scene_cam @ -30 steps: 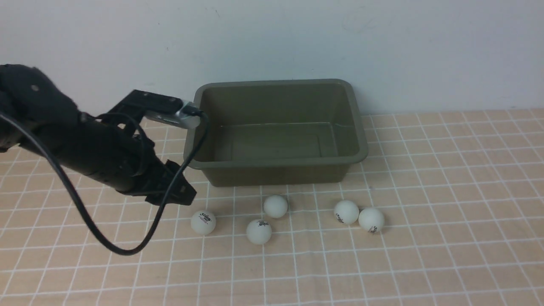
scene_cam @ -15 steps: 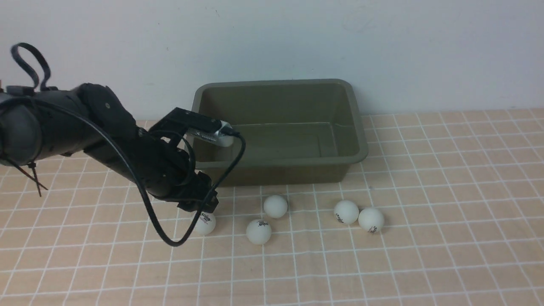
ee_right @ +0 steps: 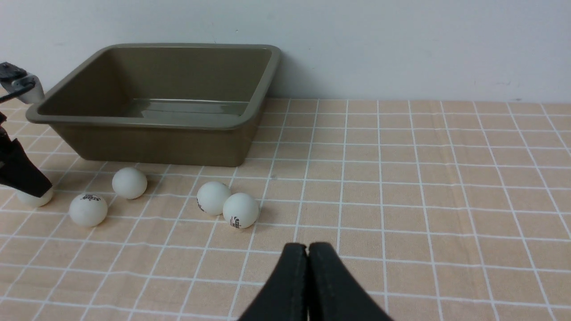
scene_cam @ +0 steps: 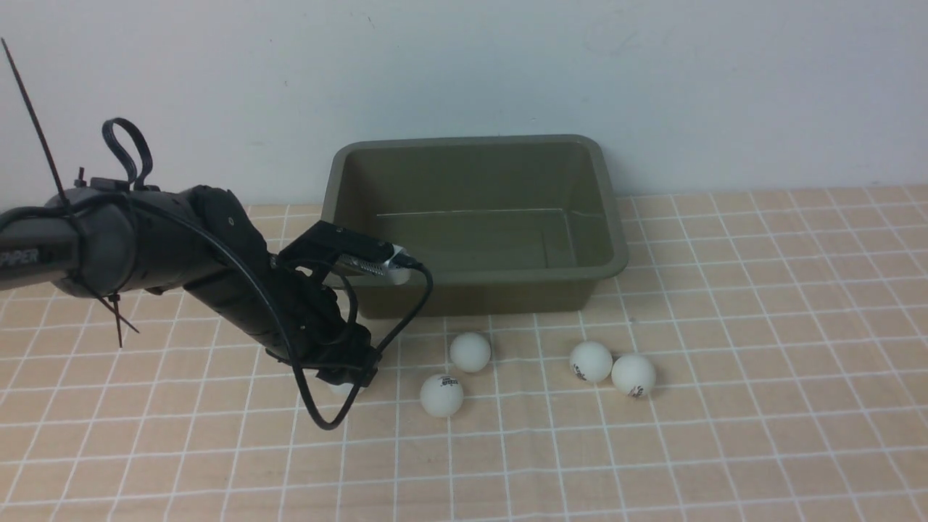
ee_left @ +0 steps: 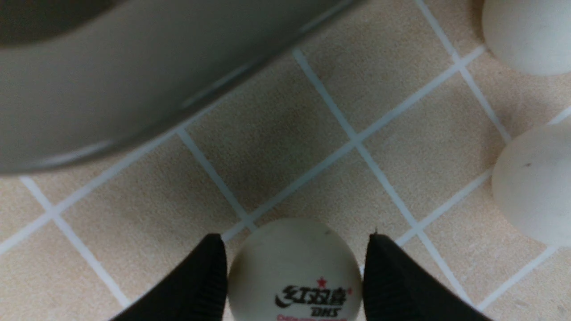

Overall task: Put the table tennis balls into the box on the light coffee tablecloth.
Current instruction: 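Reach for and grasp a ping pong ball on the table beside the basket, then drop the ball into the bin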

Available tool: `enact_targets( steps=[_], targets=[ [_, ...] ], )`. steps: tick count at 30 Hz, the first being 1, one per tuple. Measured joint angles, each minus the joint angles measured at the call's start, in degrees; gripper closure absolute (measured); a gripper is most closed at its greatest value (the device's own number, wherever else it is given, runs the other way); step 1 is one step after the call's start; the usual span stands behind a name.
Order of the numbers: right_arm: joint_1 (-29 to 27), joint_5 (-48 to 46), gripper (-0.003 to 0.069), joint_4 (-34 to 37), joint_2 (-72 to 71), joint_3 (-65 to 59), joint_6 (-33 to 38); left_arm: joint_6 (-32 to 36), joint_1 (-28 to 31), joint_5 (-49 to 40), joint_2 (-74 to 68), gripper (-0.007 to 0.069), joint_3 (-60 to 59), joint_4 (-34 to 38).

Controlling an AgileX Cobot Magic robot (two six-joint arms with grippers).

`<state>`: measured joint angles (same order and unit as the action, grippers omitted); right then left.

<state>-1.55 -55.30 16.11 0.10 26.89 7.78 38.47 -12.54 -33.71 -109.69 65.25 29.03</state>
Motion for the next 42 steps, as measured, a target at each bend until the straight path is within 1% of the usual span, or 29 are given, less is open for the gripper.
enact_targets(
  steps=[3,5,7,8,10,12,13,14,16,18,20,23,25,27,30,33,37,39,41,42],
  targets=[
    [0.00,0.00,0.0673,0.14,0.00,0.00,0.00,0.23,-0.04,-0.49,-0.06,0.0312,0.38,-0.26],
    [0.00,0.00,0.0673,0.14,0.00,0.00,0.00,0.03,-0.04,-3.78,-0.06,0.0312,1.57,-0.20],
    [0.00,0.00,0.0673,0.14,0.00,0.00,0.00,-0.18,-0.04,-7.91,0.06,0.0312,3.15,0.19],
    [0.00,0.00,0.0673,0.20,0.00,0.00,0.00,-0.13,-0.04,-13.87,0.99,0.0312,5.38,1.15],
    [0.00,0.00,0.0673,0.20,0.00,0.00,0.00,0.40,-0.04,-19.84,2.55,0.0312,8.33,2.66],
    [0.00,0.00,0.0673,0.32,0.00,0.00,0.00,2.62,-0.12,-24.76,4.78,0.0312,11.73,5.66],
    [0.00,0.00,0.0673,0.33,0.00,0.00,0.00,4.35,-0.18,-25.46,5.65,0.0312,13.75,7.30],
    [0.00,0.00,0.0673,0.38,0.00,0.00,0.00,6.33,-0.19,-24.96,6.24,0.0312,15.67,8.88],
    [0.00,0.00,0.0673,0.37,0.00,0.00,0.00,9.39,-0.29,-20.59,6.58,0.0312,18.41,11.09],
    [0.00,0.00,0.0673,0.37,0.00,0.00,-0.07,11.48,-0.29,-13.57,5.99,0.0312,20.37,12.15],
    [0.00,0.00,0.0673,0.37,0.00,0.00,-0.23,13.47,-0.29,-8.64,4.26,0.0312,21.88,12.27],
    [0.00,0.05,0.0673,0.31,0.00,0.00,-0.23,16.70,-0.29,-7.64,0.22,0.0312,24.39,11.72],
    [0.00,0.05,0.0673,0.09,0.00,0.00,-0.17,17.09,-0.29,-8.11,-2.19,0.0307,25.51,11.44],
    [0.00,0.05,0.0673,-0.36,0.00,0.00,0.02,16.58,-0.34,-8.21,-3.76,0.0284,25.75,11.38],
    [0.00,0.00,0.0673,-1.28,0.00,0.00,0.25,13.29,-0.34,-7.79,-5.86,0.0169,25.86,11.05],
    [0.00,0.00,0.0673,-1.39,0.00,0.00,0.55,10.37,-0.34,-7.71,-5.93,0.0120,25.89,11.00],
    [0.00,0.00,0.0673,-1.39,0.00,0.00,1.44,7.50,-0.34,-9.87,-4.91,0.0125,26.12,10.98],
    [0.00,-0.06,0.0673,-1.39,0.00,0.00,1.44,6.67,-0.34,-13.14,-3.36,0.0160,26.12,10.85],
    [0.00,-0.17,0.0673,-1.39,0.00,0.00,1.49,6.56,-0.34,-14.46,-2.12,0.0181,26.12,10.76],
    [0.00,-0.47,0.0673,-1.39,0.00,0.00,1.57,6.09,-0.34,-16.21,-0.35,0.0218,26.12,10.77]
  ],
)
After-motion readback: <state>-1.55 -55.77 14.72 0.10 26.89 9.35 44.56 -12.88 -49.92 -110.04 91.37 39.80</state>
